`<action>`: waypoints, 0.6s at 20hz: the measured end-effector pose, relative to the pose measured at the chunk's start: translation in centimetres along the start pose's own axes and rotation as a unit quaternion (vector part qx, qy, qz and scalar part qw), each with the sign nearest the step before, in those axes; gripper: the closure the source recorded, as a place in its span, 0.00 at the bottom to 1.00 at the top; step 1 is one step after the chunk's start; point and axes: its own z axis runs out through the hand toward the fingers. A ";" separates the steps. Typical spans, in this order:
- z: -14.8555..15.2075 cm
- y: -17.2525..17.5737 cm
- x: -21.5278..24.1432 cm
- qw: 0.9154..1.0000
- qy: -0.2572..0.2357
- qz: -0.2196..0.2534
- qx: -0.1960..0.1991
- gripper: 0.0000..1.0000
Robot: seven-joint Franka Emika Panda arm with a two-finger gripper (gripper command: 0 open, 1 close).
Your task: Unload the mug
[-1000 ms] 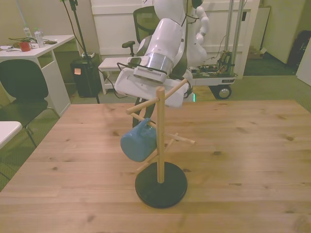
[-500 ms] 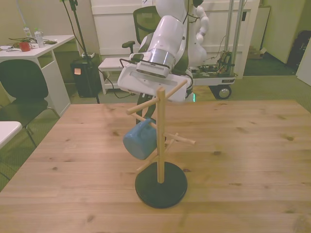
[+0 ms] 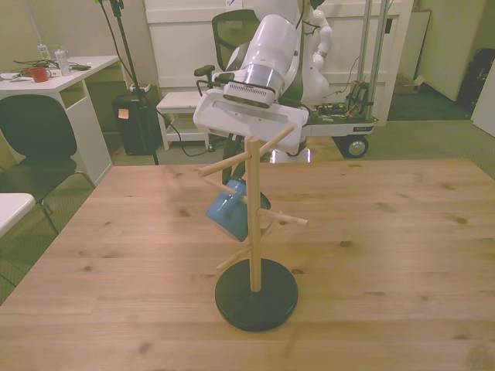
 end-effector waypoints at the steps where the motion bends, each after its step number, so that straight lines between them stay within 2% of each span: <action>1: -0.2 0.0 0.0 1.000 0.001 0.001 0.001 1.00; 12: -2.7 0.0 1.3 1.000 0.018 0.022 0.010 1.00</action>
